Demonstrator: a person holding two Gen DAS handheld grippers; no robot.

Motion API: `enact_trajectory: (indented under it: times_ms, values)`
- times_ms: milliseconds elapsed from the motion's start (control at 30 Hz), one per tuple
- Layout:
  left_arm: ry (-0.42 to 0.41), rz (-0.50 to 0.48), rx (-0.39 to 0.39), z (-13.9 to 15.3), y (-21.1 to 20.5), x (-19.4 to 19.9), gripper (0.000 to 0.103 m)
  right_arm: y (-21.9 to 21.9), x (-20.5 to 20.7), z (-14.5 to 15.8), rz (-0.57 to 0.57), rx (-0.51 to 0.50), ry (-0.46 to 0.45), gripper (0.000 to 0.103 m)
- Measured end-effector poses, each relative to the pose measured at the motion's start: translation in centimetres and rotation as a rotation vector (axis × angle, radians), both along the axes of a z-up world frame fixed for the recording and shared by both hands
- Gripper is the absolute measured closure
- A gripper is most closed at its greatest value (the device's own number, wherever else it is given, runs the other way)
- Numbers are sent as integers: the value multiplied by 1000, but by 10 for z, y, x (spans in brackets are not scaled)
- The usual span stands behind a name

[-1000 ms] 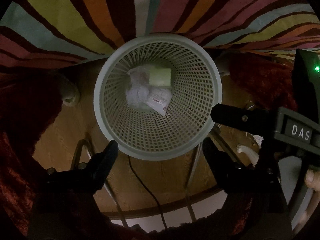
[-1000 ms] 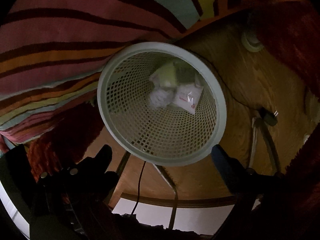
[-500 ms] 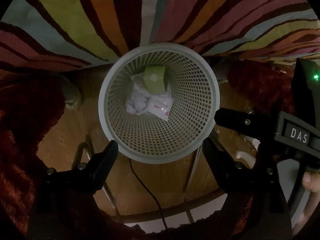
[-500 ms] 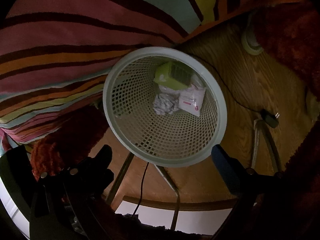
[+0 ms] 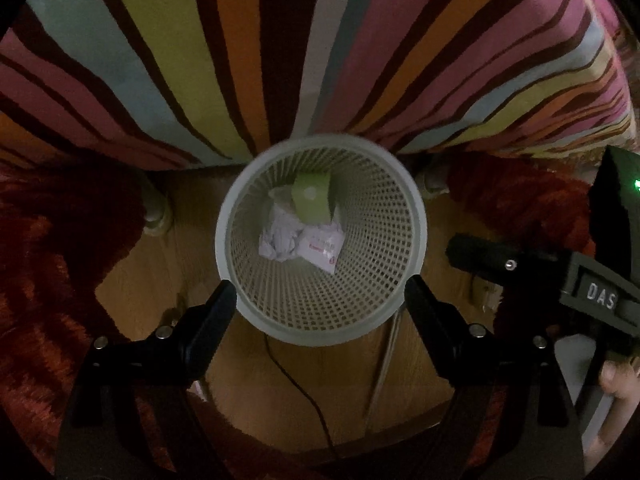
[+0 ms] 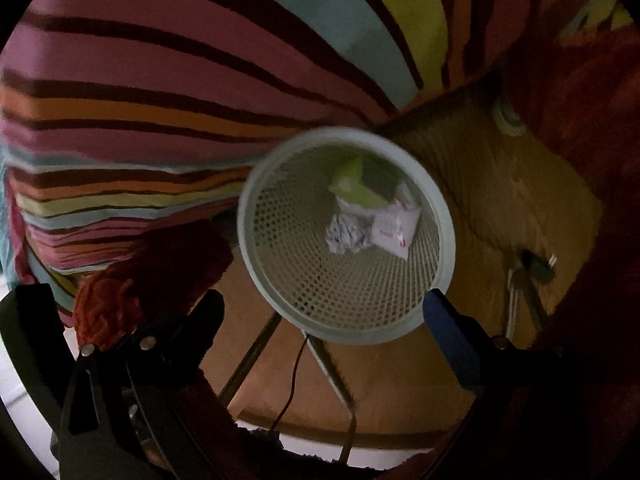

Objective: Collect trash
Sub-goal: 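Lift both tools away from the wastebasket back toward the bed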

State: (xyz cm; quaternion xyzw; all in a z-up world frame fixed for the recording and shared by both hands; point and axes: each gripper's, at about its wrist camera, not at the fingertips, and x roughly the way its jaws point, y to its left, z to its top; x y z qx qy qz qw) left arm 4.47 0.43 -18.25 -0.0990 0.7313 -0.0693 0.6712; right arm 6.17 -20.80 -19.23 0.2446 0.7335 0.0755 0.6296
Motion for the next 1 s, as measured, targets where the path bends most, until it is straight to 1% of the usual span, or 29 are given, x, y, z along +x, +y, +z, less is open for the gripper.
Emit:
enact_trajectory:
  times_ms: [167,333,367,500,567,633,700,833,1000]
  values:
    - [-88,11,6,19,3,0,19,0,3,34,24,-54,-162,8]
    - [-220,-17,50,47,-3,-2,19,3,1,68,65,-118,-320,8]
    - [-256,-29,58,55,-5,-4,19,4,1,74,70,-127,-343,8]
    - [-354,-51,61,78,-8,-5,19,5,0,95,88,-155,-444,8]
    - [-408,-41,66,90,-5,-4,19,3,2,107,92,-176,-498,8]
    - [-442,-27,70,99,-2,-1,19,3,5,118,93,-197,-554,8]
    - [-483,0,82,109,3,5,19,1,10,123,88,-210,-595,8]
    - [-533,45,93,127,10,19,19,-1,24,134,81,-223,-654,8]
    - [-553,82,85,140,15,43,19,1,49,148,85,-252,-727,8]
